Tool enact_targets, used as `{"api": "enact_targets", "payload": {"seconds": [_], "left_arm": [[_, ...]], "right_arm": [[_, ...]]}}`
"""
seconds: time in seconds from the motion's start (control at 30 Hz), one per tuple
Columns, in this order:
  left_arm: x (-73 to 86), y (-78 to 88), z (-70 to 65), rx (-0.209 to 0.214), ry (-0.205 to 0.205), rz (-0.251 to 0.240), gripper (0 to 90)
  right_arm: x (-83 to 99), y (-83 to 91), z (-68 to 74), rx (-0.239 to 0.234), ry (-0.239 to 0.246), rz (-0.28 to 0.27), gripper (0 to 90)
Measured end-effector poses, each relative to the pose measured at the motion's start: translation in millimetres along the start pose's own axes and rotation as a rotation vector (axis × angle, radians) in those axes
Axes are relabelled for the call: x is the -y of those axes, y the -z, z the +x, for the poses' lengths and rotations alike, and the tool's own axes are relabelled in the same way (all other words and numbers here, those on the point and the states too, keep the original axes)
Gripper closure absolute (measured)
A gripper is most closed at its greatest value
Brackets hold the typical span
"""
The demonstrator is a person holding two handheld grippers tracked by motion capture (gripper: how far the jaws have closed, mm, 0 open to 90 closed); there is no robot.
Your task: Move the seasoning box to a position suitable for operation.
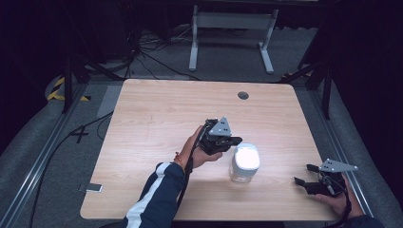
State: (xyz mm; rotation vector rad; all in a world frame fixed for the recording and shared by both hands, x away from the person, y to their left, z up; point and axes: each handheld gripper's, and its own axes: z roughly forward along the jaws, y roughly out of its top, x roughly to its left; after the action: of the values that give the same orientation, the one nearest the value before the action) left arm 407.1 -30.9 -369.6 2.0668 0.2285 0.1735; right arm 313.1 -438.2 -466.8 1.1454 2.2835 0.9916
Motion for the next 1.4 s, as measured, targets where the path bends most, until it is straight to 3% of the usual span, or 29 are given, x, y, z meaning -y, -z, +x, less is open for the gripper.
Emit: {"api": "enact_targets", "payload": {"seconds": [0.27, 0.47, 0.63, 0.7, 0.77, 0.8, 0.9, 1.0, 1.03, 1.1, 1.17, 1.27, 1.4], "left_arm": [[-2.9, -19.7, 2.2, 0.001, 0.009, 0.034, 89.9], [-1.5, -25.6, 6.7, 0.026, 0.041, 0.003, 89.9], [-2.6, -28.0, 8.3, -0.013, 0.030, 0.028, 90.0], [-1.8, -29.0, 8.7, -0.016, 0.032, 0.038, 90.0], [-0.2, -32.1, 7.5, -0.023, 0.019, 0.047, 90.0], [-0.5, -32.0, 7.0, -0.023, 0.009, 0.057, 89.9], [-5.0, -26.4, 4.2, -0.006, 0.013, 0.002, 89.8], [-7.8, -23.2, 1.5, 0.020, 0.004, -0.016, 89.8], [-8.8, -24.5, -1.3, 0.021, -0.012, 0.012, 89.9], [-8.8, -26.2, -1.9, 0.020, -0.025, 0.028, 89.9], [-8.1, -29.6, -1.9, 0.016, -0.026, 0.036, 89.9], [-7.6, -30.7, -1.3, 0.016, -0.012, 0.027, 89.9], [-7.9, -32.2, -0.1, -0.010, -0.039, 0.043, 89.9]], "right_arm": [[0.2, 0.2, 0.2, 0.000, -0.001, 0.000, 19.3], [0.2, 0.2, 0.1, -0.001, -0.001, 0.000, 19.3], [0.0, 0.8, 1.7, 0.004, -0.006, 0.000, 21.2], [-2.4, 2.4, 3.3, -0.001, -0.026, 0.005, 33.4], [-8.7, 5.7, 6.9, -0.013, -0.043, -0.010, 37.8], [-13.2, 8.2, 11.2, -0.017, -0.021, -0.031, 43.3], [-31.0, 16.9, 30.5, -0.084, 0.045, -0.100, 51.2], [-38.1, 19.1, 39.1, -0.115, 0.074, -0.117, 56.3], [-42.9, 19.2, 44.0, -0.146, 0.083, -0.127, 62.2], [-45.2, 19.4, 45.5, -0.150, 0.095, -0.124, 65.0], [-51.0, 19.5, 49.9, -0.171, 0.115, -0.121, 77.4], [-54.9, 19.8, 54.1, -0.182, 0.139, -0.118, 82.7], [-66.2, 19.8, 65.4, -0.230, 0.175, -0.136, 88.9]]}}
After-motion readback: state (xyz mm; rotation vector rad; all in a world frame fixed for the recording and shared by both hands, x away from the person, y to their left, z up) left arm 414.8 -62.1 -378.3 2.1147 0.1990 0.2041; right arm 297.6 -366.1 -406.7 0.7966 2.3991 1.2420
